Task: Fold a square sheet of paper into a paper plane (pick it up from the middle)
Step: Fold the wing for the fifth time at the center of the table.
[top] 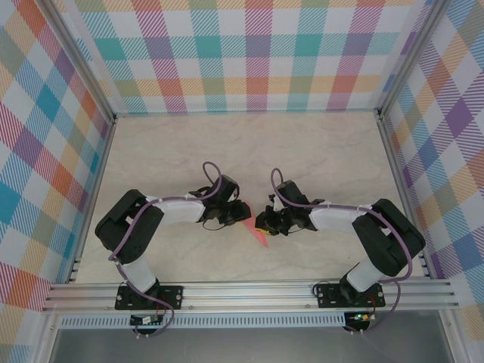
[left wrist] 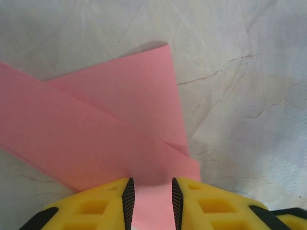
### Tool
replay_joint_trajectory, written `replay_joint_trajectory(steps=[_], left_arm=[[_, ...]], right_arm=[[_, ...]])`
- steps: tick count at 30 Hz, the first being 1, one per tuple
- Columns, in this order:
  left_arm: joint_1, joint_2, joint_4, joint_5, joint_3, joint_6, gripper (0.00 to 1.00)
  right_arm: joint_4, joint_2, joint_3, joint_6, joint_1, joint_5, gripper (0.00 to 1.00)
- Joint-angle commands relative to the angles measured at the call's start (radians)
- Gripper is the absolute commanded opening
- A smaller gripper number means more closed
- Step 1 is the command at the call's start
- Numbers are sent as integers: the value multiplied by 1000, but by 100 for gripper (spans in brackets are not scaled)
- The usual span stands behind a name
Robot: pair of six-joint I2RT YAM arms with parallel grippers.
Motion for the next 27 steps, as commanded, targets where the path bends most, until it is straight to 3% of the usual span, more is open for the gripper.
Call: replay_joint_trajectory(steps=[1, 10, 18, 27], left_arm=[[-3, 12, -7, -24, 20, -9, 30], [-3, 2, -14, -31, 17, -7, 30], [-3, -12, -18, -38, 17, -11, 29], [-4, -31, -32, -65, 21, -11, 29]], right_arm=[[3, 17, 30, -37, 12, -56, 16], [16, 100, 97, -58, 30, -85, 16], [30, 162, 81, -49, 30, -30, 12], [16, 109, 20, -34, 31, -1, 11]])
